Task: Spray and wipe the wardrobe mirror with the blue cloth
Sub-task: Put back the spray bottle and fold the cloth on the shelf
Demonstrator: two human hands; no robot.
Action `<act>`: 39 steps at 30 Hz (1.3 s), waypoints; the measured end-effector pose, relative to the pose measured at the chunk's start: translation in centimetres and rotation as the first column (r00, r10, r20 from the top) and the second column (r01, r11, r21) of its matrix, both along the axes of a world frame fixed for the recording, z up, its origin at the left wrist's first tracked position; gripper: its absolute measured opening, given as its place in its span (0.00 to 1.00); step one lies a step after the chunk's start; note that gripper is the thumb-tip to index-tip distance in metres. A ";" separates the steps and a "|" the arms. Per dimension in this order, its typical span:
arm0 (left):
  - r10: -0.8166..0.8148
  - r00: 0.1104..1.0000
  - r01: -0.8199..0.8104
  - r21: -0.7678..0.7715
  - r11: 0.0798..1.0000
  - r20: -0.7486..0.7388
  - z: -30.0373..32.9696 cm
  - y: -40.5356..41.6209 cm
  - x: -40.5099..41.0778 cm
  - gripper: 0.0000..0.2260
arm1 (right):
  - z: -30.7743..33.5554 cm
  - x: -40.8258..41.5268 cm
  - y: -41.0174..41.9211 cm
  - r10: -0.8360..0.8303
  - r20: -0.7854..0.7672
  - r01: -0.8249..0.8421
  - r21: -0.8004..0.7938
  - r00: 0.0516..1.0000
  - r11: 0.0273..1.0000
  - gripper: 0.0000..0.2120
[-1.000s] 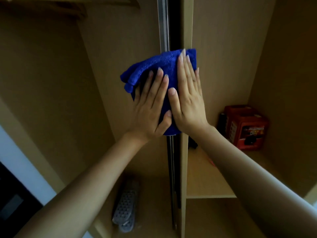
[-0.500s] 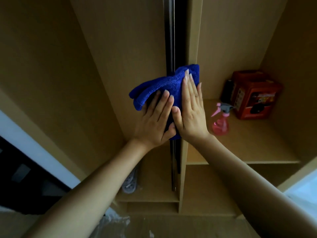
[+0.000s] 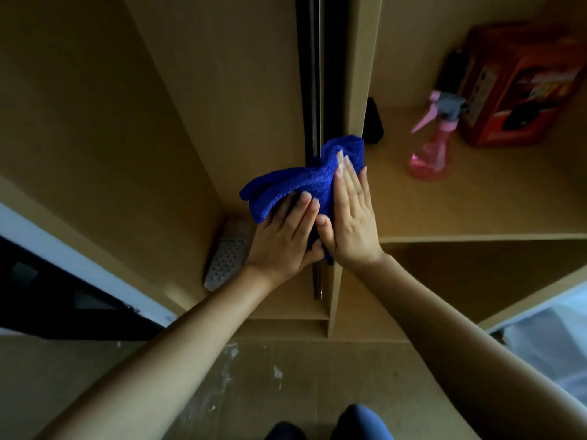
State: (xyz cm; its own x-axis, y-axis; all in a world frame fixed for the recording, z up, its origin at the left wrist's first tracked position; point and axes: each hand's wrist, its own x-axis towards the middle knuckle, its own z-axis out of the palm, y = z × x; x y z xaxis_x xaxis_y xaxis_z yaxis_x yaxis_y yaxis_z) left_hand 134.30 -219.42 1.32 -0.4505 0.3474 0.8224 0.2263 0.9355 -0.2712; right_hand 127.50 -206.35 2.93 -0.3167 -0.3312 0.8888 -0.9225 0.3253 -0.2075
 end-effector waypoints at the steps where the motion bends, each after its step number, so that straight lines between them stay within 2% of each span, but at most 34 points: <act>1: -0.005 1.000 0.005 0.008 1.000 0.003 -1.3 0.1 0.1 0.30 | -1.4 0.1 0.0 0.008 0.002 -0.008 -0.005 1.000 1.000 0.28; 7: -0.014 1.000 0.013 -0.039 0.999 -0.023 -9.4 -0.1 0.2 0.29 | -9.8 0.0 0.1 0.063 0.013 -0.063 -0.005 0.998 0.998 0.28; 13: -0.011 1.000 0.011 -0.019 1.000 -0.018 -17.4 0.0 0.6 0.30 | -17.7 0.1 0.3 0.077 0.015 -0.078 0.003 0.997 0.997 0.29; 23: -0.048 0.997 0.048 -0.004 0.999 0.067 -23.4 0.1 1.8 0.31 | -24.7 0.7 0.2 0.104 0.068 -0.103 -0.021 0.992 0.994 0.28; 26: -0.021 0.995 0.027 -0.058 0.998 0.101 -22.7 -0.5 2.3 0.32 | -24.0 2.0 0.1 0.120 0.191 -0.117 -0.028 0.974 0.993 0.28; 29: 0.032 0.997 -0.027 -0.083 0.996 0.069 -20.1 -0.5 2.2 0.31 | -21.4 3.2 -0.1 0.141 0.271 -0.127 -0.066 0.952 0.990 0.28; 35: 0.049 0.999 -0.050 -0.082 0.995 -0.020 -8.0 -0.6 1.1 0.29 | -9.1 2.7 -0.5 0.162 0.228 -0.138 -0.116 0.960 0.984 0.26; 39: 0.058 0.998 -0.059 -0.082 0.995 -0.016 0.7 -0.8 1.0 0.30 | -0.6 2.8 -0.8 0.144 0.218 -0.118 -0.128 0.965 0.985 0.24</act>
